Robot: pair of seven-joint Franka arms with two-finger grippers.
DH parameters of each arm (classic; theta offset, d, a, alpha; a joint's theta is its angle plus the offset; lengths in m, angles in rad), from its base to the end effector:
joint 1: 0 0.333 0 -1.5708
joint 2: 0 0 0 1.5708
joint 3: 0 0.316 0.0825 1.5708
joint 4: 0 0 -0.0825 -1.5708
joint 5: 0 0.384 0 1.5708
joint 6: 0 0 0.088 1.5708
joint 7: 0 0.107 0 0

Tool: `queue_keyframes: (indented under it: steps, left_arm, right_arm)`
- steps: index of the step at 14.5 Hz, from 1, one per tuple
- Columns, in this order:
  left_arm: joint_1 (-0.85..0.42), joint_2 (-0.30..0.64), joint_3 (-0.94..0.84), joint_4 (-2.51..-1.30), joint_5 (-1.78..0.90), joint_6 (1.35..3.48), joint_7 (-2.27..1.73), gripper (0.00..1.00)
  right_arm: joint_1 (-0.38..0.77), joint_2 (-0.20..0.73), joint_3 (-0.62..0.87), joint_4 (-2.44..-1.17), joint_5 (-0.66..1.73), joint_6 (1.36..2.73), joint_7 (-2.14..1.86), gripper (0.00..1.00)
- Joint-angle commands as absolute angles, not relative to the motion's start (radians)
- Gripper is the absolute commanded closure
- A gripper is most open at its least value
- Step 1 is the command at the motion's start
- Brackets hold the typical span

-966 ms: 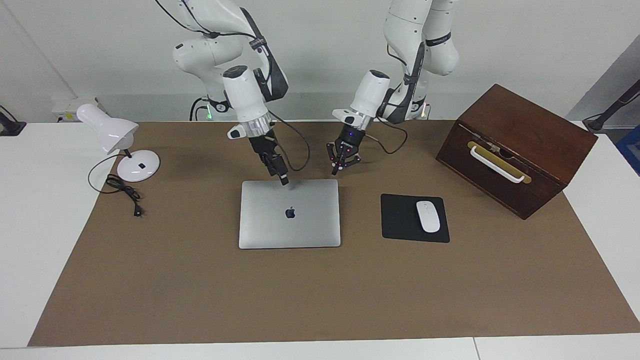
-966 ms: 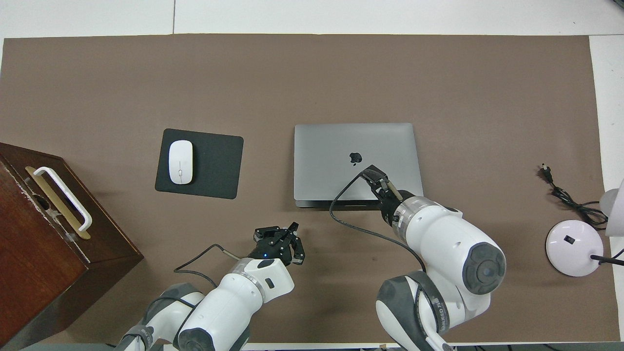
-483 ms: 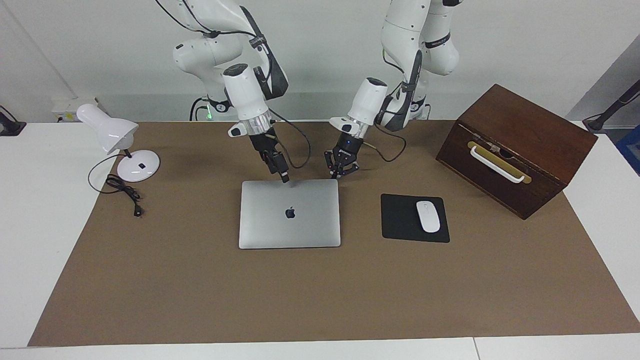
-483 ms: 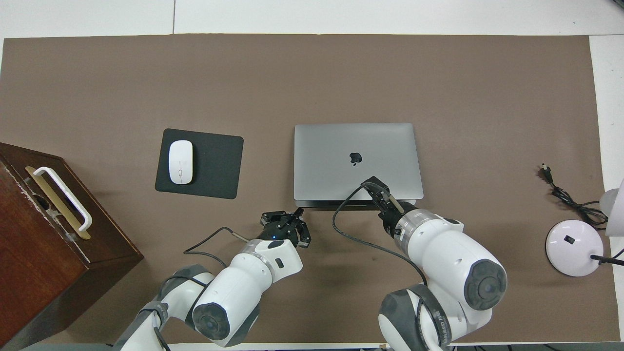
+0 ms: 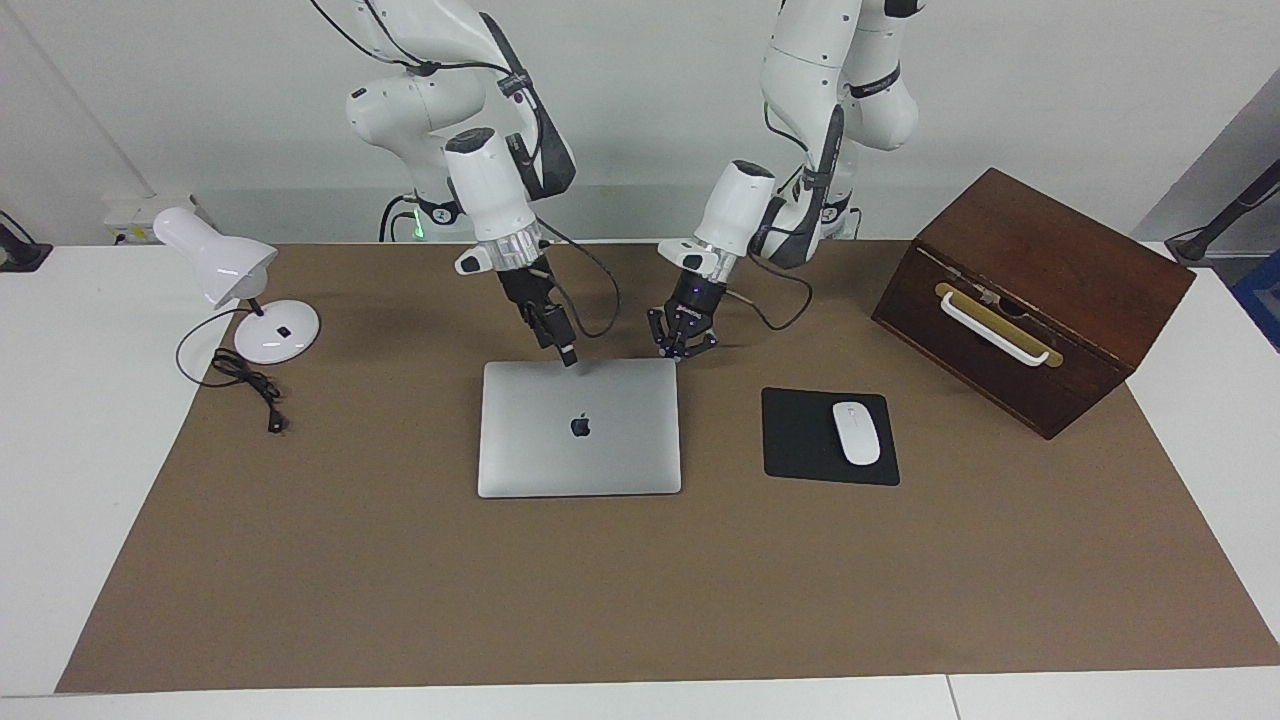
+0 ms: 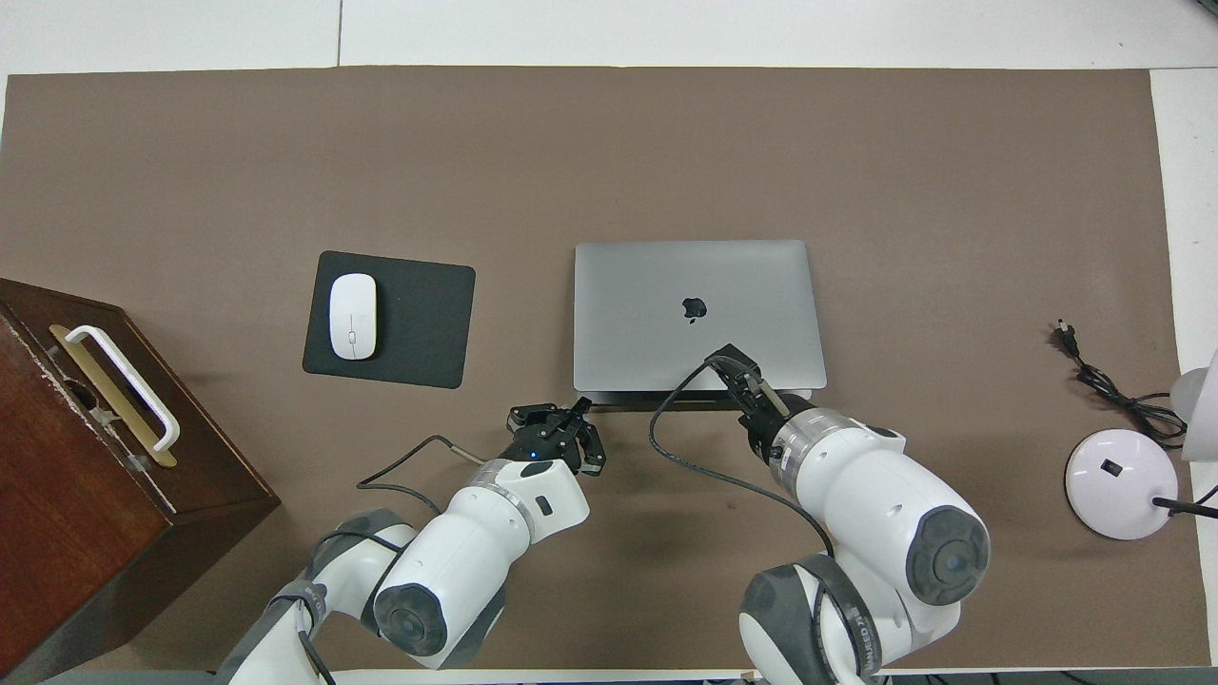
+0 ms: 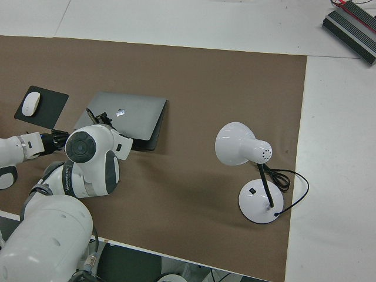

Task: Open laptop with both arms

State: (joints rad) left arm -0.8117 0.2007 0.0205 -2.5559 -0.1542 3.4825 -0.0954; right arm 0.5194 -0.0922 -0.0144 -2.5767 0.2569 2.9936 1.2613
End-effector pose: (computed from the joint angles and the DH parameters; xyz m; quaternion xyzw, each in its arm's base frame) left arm 0.3645 -0.3428 0.2793 0.9022 -0.2462 0.3200 0.1518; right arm 0.4289 0.2164 0.3496 -0.8484 0.4640 -0.1192 0.2252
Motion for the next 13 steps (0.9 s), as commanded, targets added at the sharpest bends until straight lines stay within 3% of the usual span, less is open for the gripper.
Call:
queue_keyframes:
  steps: [1,13]
  left_arm:
    - [-0.801,0.253,0.02,-2.516,-0.133,3.504,-0.086,1.0]
    - [-0.739,0.296,0.018,-2.494,-0.011,3.505,-0.086,1.0]
  right_arm:
    - [0.503,-0.097,-0.012,-2.58,0.282,3.011,1.247,0.0]
    - [0.482,-0.041,-0.011,-2.533,0.282,3.017,1.232,0.0]
